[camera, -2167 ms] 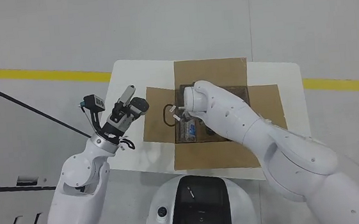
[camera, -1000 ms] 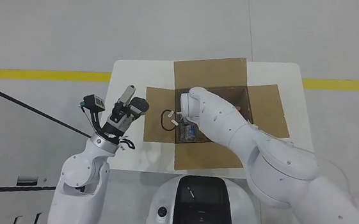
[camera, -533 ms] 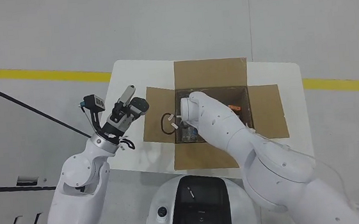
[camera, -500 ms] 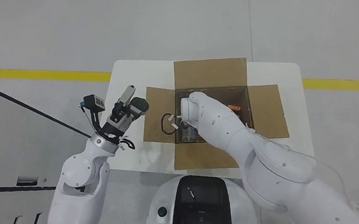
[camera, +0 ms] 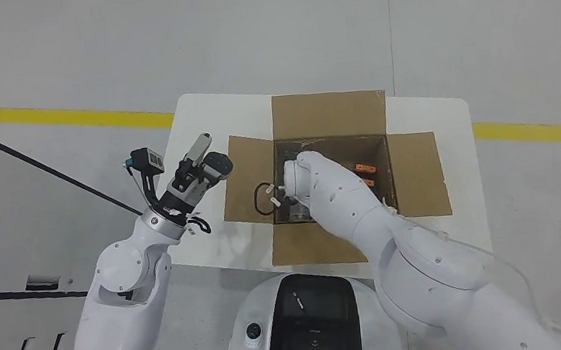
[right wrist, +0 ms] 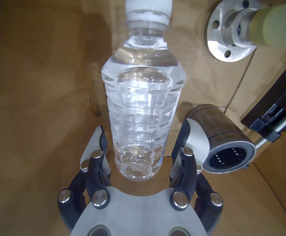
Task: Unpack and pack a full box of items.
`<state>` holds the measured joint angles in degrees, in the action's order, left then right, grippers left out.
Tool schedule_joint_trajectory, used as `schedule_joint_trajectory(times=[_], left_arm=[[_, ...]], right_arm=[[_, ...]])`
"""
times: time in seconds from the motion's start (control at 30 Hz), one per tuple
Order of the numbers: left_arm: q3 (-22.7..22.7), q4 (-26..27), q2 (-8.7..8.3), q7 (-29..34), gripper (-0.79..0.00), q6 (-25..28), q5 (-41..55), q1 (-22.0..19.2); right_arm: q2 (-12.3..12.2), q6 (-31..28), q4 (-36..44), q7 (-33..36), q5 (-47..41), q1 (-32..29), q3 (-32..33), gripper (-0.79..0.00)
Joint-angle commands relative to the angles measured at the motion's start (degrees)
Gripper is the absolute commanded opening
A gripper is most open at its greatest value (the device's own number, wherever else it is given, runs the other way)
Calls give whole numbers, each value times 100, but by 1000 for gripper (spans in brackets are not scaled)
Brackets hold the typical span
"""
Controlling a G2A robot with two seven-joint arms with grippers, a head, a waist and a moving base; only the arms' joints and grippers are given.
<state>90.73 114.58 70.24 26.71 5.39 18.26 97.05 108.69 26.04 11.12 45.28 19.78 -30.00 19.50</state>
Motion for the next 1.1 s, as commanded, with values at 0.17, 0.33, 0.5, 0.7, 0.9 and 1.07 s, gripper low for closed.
schedule_joint_trajectory(times=[0.17, 0.33, 0.5, 0.7, 0.9, 1.07], left_arm=[[0, 0, 0, 0, 0, 0, 0, 0], [0, 0, 0, 0, 0, 0, 0, 0], [0, 0, 0, 0, 0, 0, 0, 0], [0, 0, 0, 0, 0, 0, 0, 0], [0, 0, 0, 0, 0, 0, 0, 0], [0, 0, 0, 0, 0, 0, 0, 0]], right_arm=[[44, 78, -36, -122, 114, -48, 34, -354], [63, 32, -84, -110, 188, -72, 60, -286], [82, 31, -119, -104, 244, -113, 91, -271], [96, 35, -154, -161, 294, -151, 141, -305], [104, 47, -192, -240, 341, -187, 192, -296], [102, 23, -220, -303, 372, -206, 239, -243]])
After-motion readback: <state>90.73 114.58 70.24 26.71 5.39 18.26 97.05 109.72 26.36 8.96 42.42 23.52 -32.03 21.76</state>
